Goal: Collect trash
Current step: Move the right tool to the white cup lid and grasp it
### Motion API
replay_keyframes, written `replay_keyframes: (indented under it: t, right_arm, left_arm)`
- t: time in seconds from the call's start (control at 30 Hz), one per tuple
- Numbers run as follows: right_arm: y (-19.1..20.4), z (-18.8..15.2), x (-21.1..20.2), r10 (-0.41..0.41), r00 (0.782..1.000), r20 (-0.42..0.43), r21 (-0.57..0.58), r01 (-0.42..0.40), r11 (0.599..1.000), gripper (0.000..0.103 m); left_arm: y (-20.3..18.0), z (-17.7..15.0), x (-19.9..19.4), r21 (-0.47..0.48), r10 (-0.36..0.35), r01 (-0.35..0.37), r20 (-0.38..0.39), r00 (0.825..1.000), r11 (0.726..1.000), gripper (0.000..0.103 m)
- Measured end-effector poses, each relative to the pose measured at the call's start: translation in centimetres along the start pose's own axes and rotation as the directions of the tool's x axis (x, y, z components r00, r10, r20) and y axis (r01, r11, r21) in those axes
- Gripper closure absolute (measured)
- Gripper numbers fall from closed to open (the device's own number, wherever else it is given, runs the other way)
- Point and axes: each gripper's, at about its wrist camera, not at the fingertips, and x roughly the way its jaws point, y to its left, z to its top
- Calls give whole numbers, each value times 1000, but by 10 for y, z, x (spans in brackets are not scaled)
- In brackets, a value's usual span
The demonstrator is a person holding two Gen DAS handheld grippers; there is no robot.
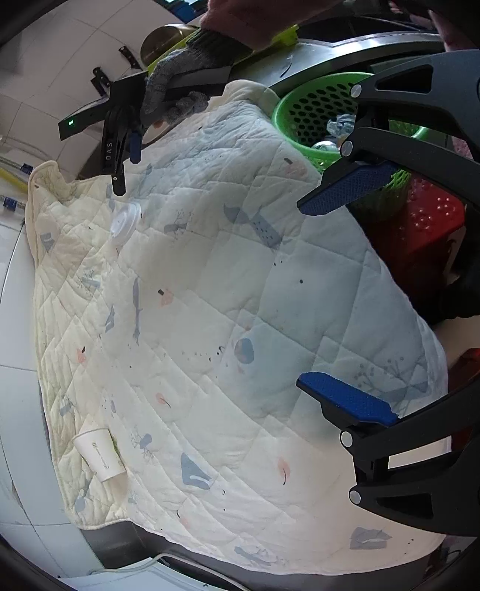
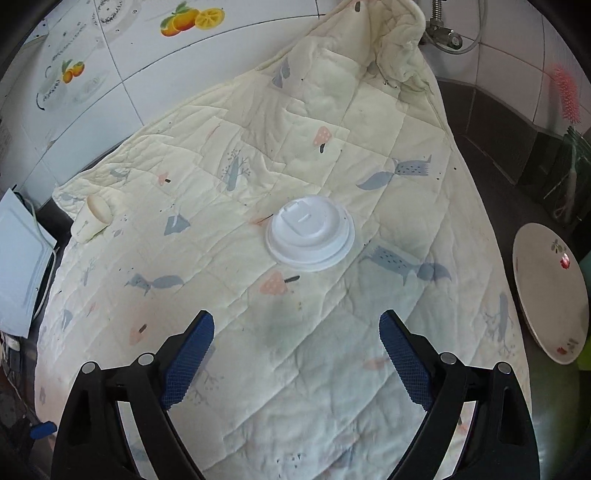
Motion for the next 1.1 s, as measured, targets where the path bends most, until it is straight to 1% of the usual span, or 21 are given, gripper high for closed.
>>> replay_keyframes:
  t: [0.2,0.33,0.47,0.77,1.1]
  right_arm:
    - [3,33,42,-50,998,-26,11,50,999,15]
    - [6,47,64,-82,996,-47,5,83,997,15]
    - [8,56,81,-83,994,-64,9,84,996,15]
    - [9,68,113,-137,987,-89,18,139,990,14]
    - [13,73,127,-141,985,-101,9,142,990,15]
  left_arm:
    - [21,7,4,-29,16,-16,-4,1000,999,17]
    - [32,11,7,-39,21,-21,-9,1000,999,17]
    - [41,13,12,-51,26,-27,-20,999,998,17]
    - [57,21,20,-71,33,-35,-31,999,997,17]
    - [61,35,24,-66,31,-32,-18,999,997,17]
